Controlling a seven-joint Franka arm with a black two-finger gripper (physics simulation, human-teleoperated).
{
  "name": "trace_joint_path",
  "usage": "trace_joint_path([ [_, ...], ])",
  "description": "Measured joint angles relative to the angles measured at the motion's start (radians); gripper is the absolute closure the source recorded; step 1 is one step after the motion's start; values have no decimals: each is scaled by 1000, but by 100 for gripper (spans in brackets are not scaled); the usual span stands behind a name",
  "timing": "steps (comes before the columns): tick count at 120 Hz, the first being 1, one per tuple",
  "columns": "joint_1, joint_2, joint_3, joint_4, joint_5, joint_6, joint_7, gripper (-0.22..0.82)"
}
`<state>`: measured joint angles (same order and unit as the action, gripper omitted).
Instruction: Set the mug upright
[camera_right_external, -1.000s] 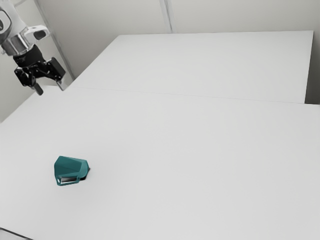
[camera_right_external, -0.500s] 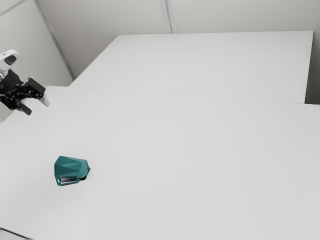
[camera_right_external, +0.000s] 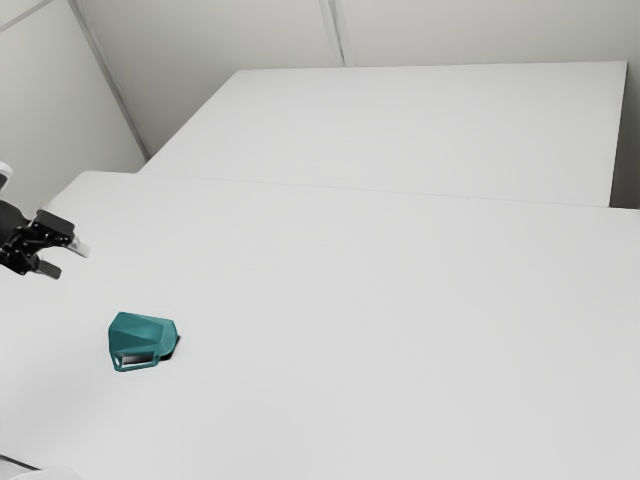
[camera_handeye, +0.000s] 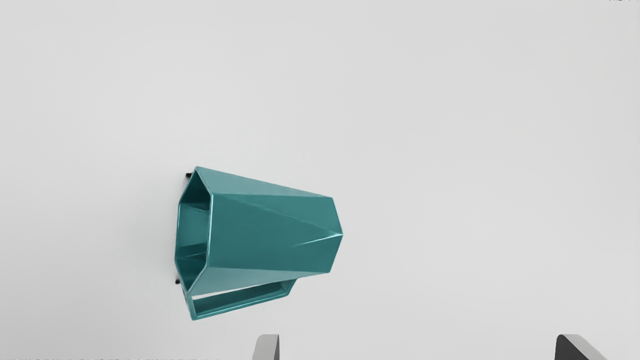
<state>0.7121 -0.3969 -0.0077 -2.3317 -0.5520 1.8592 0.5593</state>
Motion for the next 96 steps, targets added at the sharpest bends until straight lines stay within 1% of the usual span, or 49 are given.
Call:
trace_joint_path([
  [11,15,-1,1,-22,-26,8,25,0],
  [51,90,7,6,-52,-43,-19,27,1],
  [67,108,41,9,-54,-44,-12,35,1],
  [96,113,128,12,-49,-48,29,55,1],
])
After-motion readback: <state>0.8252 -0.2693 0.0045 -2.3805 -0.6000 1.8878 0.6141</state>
